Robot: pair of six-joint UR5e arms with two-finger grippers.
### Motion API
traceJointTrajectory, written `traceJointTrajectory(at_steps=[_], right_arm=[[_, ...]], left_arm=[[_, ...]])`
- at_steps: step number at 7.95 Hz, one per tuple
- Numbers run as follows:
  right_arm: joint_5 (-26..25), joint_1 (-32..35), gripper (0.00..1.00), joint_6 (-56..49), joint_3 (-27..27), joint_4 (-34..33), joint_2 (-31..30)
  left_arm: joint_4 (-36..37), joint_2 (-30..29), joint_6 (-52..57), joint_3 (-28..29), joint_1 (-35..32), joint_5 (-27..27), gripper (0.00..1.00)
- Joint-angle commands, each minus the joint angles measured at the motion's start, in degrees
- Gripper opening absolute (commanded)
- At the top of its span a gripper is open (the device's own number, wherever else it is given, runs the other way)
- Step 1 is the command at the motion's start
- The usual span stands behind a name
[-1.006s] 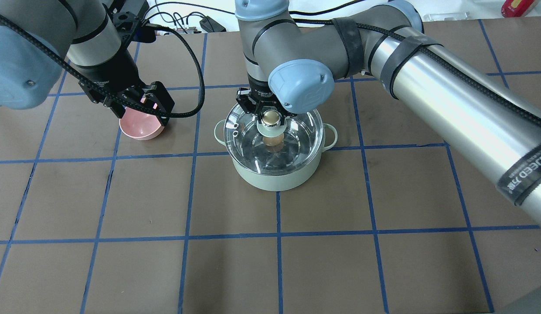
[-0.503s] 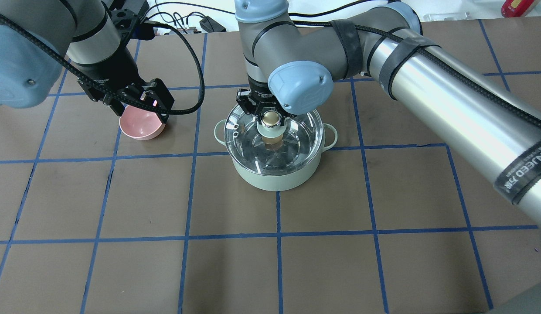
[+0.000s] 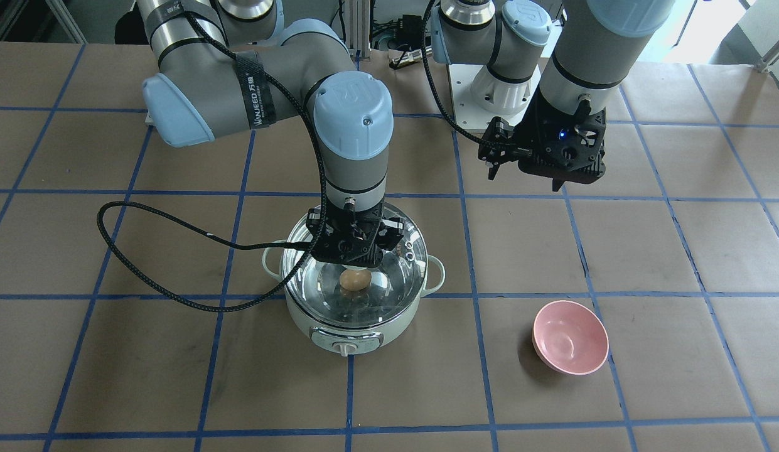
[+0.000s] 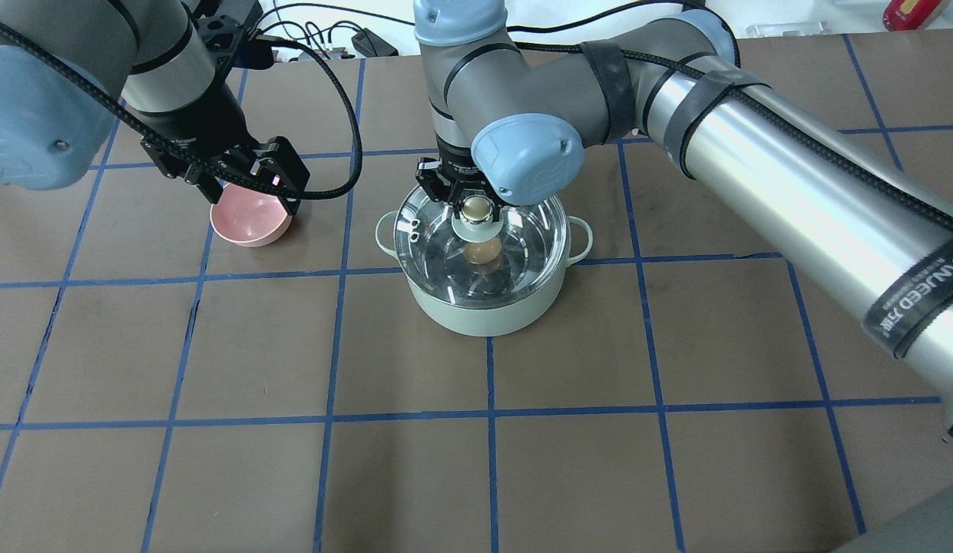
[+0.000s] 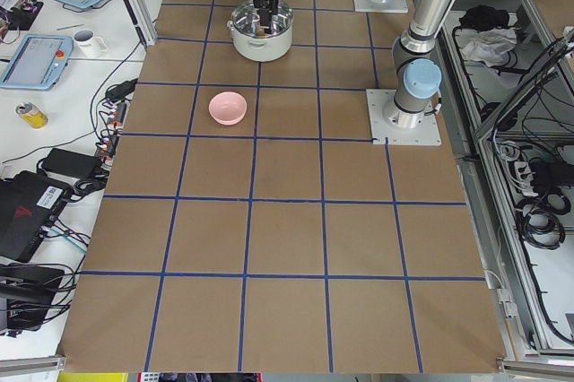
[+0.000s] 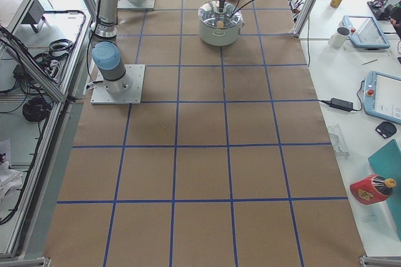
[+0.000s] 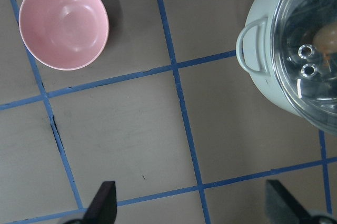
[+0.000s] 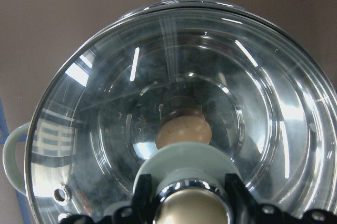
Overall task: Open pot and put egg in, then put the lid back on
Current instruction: 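Lower the glass lid onto the pot and release the knob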
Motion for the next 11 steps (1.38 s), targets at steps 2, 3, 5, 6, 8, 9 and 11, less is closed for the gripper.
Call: traceJointTrajectory(at_steps=[2,3,5,6,8,9,11], right_arm=[[-1.1,-0.1,0.27,-0.9,0.0,-0.4,0.1],[-1.1,-0.1,0.28,-1.1,0.0,-0.4,0.2],[-1.1,-0.1,0.29,-1.3,0.0,-0.4,0.2],[-1.0,-0.1,0.3,-1.2,0.0,-0.4,0.2],[-1.1,-0.1,0.49,-1.2,0.0,-0.5,0.4],[-1.0,-0.1,0.68,-1.0,0.1,-0.4,0.4],[-0.4,-0.1,1.0,-0.5,0.1,-0.3,0.4]], left_arm=[[-0.1,-0.2,0.3,-0.1,0.0,-0.1,1.0],[0.0,-0.2,0.4,-0.1,0.0,-0.2,1.0],[-0.1,-0.2,0.4,-0.1,0.0,-0.3,1.0],[-0.1,-0.2,0.6,-0.1,0.0,-0.3,1.0],[-0.1,-0.2,0.7,-0.1,0.0,-0.3,1.0],[-0.1,-0.2,0.6,-0.1,0.0,-0.3,1.0],[-0.1,-0.2,0.7,-0.1,0.0,-0.3,1.0]])
